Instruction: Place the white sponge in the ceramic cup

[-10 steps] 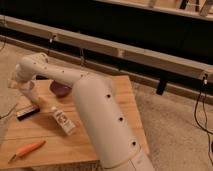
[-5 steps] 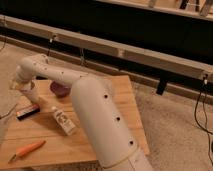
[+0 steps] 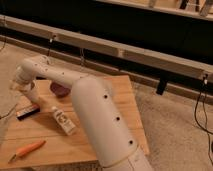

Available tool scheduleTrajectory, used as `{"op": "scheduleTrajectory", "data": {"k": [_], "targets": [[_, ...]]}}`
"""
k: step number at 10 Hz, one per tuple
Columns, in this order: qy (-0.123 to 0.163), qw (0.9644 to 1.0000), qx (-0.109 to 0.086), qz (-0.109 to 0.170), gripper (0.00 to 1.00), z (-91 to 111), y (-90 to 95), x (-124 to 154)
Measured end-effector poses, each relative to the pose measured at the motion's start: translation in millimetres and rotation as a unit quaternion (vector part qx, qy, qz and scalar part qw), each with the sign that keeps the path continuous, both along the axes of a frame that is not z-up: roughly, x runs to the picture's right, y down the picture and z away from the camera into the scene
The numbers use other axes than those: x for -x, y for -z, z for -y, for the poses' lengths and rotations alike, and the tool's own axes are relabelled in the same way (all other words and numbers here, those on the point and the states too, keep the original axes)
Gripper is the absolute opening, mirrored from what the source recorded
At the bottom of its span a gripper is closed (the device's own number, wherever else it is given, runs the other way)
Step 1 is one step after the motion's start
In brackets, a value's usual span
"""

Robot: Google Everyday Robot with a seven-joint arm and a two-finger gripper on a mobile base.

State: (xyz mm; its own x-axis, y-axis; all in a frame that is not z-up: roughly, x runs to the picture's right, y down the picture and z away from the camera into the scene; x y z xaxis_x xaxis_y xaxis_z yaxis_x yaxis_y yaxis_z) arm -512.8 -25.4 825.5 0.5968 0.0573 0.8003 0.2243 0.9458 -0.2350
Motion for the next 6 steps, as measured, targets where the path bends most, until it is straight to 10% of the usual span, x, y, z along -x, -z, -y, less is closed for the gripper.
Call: {"op": "scheduleTrajectory", "data": {"k": [6], "targets": [[-0.025,0.9994,0.009,0.024,0.8,8.2,10.8,-4.4]]}}
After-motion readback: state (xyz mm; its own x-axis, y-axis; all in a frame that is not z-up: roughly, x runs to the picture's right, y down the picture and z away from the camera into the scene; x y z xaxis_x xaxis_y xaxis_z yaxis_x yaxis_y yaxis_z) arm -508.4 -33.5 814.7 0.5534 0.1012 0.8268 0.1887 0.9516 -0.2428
